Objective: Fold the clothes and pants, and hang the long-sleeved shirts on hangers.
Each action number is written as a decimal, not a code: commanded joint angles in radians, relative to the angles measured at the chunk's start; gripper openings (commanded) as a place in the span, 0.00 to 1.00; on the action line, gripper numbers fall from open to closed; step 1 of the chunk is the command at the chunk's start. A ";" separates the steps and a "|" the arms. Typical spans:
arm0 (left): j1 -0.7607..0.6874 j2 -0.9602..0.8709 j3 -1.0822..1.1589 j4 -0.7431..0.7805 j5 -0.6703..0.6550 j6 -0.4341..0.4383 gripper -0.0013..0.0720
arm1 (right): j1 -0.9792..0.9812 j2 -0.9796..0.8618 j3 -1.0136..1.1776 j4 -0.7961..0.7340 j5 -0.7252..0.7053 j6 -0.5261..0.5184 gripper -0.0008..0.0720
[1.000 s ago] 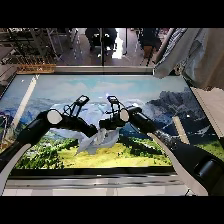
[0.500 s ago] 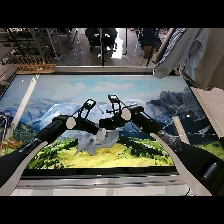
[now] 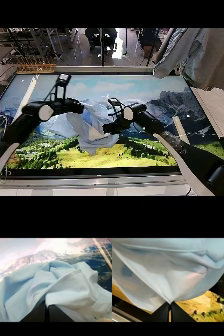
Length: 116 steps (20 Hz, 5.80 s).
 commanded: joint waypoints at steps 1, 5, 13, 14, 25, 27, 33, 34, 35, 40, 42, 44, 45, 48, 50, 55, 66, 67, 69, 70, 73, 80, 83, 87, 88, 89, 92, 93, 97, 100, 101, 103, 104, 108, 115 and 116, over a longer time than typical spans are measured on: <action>0.072 0.061 0.013 -0.010 -0.119 -0.010 0.03 | 0.000 0.076 0.009 -0.032 0.064 0.015 0.04; 0.053 0.125 0.014 -0.217 -0.142 0.083 0.03 | 0.042 0.182 0.138 -0.078 0.152 0.026 0.04; 0.180 0.102 0.014 -0.208 -0.356 0.043 0.96 | 0.106 0.080 0.227 -0.137 -0.053 0.088 0.04; 0.236 0.116 0.013 -0.154 -0.459 0.042 0.91 | 0.111 0.065 0.227 -0.137 -0.034 0.078 0.04; 1.038 0.246 -0.385 0.231 -0.175 -0.114 0.57 | 0.121 0.047 0.227 -0.130 -0.052 0.033 0.04; 1.037 0.186 -0.385 0.247 -0.113 -0.114 0.57 | 0.121 0.047 0.227 -0.130 -0.050 0.032 0.04; 1.037 0.068 -0.385 0.265 -0.047 -0.115 0.57 | 0.121 0.047 0.227 -0.151 -0.050 0.024 0.04; 1.037 0.057 -0.385 0.265 -0.035 -0.114 0.48 | 0.121 0.047 0.227 -0.151 -0.050 0.024 0.04; 1.037 0.051 -0.385 0.264 -0.028 -0.114 0.29 | 0.121 0.047 0.227 -0.151 -0.050 0.024 0.04; 1.036 0.071 -0.378 0.264 -0.012 -0.114 0.09 | 0.121 0.047 0.227 -0.153 -0.050 0.025 0.04; 1.035 0.098 -0.372 0.263 -0.011 -0.114 0.04 | 0.121 0.047 0.227 -0.153 -0.050 0.025 0.04; 1.031 0.137 -0.359 0.255 -0.008 -0.111 0.04 | 0.121 0.047 0.227 -0.153 -0.050 0.025 0.04; 1.027 0.161 -0.347 0.234 -0.008 -0.110 0.04 | 0.121 0.047 0.227 -0.153 -0.051 0.025 0.04; 1.014 0.241 -0.276 -0.023 -0.035 -0.014 0.04 | 0.121 0.047 0.227 -0.153 -0.051 0.025 0.04; 1.006 0.277 -0.226 -0.428 -0.119 0.239 0.04 | 0.118 0.047 0.227 -0.173 -0.052 0.023 0.04; 0.867 0.233 -0.216 -1.107 -0.824 1.115 0.04 | 0.072 0.058 0.233 -0.283 -0.103 0.014 0.04; 0.581 0.043 -0.217 -1.024 -0.921 1.128 0.03 | 0.037 0.058 0.233 -0.286 -0.154 -0.002 0.04; 0.582 0.042 -0.217 -1.046 -0.876 1.128 0.03 | 0.037 0.058 0.233 -0.282 -0.154 -0.002 0.04; 0.582 0.042 -0.217 -1.109 -0.809 1.129 0.03 | 0.038 0.058 0.233 -0.275 -0.151 -0.002 0.04; 0.581 0.041 -0.217 -1.137 -0.793 1.130 0.03 | 0.038 0.058 0.233 -0.275 -0.148 -0.002 0.04; 0.568 0.038 -0.217 -1.183 -0.787 1.147 0.03 | 0.038 0.058 0.233 -0.274 -0.149 -0.002 0.04; 0.415 0.042 -0.217 -1.250 -0.499 1.118 0.03 | 0.115 0.101 0.322 -0.233 -0.009 -0.045 0.04; 0.345 0.098 -0.217 -1.367 -0.343 1.166 0.03 | 0.143 0.126 0.356 -0.295 0.072 -0.042 0.04; 0.324 0.220 -0.217 -1.304 -0.245 1.131 0.03 | 0.084 0.116 0.356 -0.363 0.024 0.041 0.04; 0.326 0.238 -0.217 -1.260 -0.248 1.100 0.03 | 0.060 0.109 0.356 -0.364 -0.013 0.063 0.04; 0.327 0.253 -0.217 -1.198 -0.248 1.063 0.03 | 0.037 0.101 0.356 -0.364 -0.052 0.088 0.04; 0.323 0.264 -0.217 -1.107 -0.267 1.007 0.03 | 0.002 0.069 0.356 -0.362 -0.129 0.150 0.04; 0.323 0.264 -0.217 -1.108 -0.282 1.007 0.03 | 0.000 0.057 0.356 -0.362 -0.147 0.158 0.04; 0.319 0.263 -0.217 -1.103 -0.280 1.007 0.03 | 0.001 0.021 0.356 -0.330 -0.169 0.158 0.04; 0.319 0.263 -0.217 -1.102 -0.272 1.008 0.03 | 0.000 0.021 0.356 -0.333 -0.171 0.158 0.04; 0.319 0.263 -0.217 -1.094 -0.269 1.008 0.03 | 0.000 0.021 0.356 -0.332 -0.171 0.158 0.04; 0.319 0.263 -0.217 -1.049 -0.269 1.007 0.03 | 0.000 0.021 0.356 -0.323 -0.174 0.158 0.04; 0.319 0.262 -0.217 -1.027 -0.269 0.999 0.03 | 0.000 0.021 0.356 -0.305 -0.174 0.158 0.04; 0.307 0.262 -0.217 -1.018 -0.178 0.973 0.03 | 0.009 0.026 0.359 -0.230 -0.173 0.155 0.04; 0.153 0.211 -0.217 -1.038 -0.059 0.979 0.03 | 0.080 0.026 0.466 -0.179 -0.117 0.097 0.04; 0.144 0.203 -0.217 -1.066 -0.052 1.006 0.03 | 0.089 0.026 0.484 -0.178 -0.085 0.072 0.04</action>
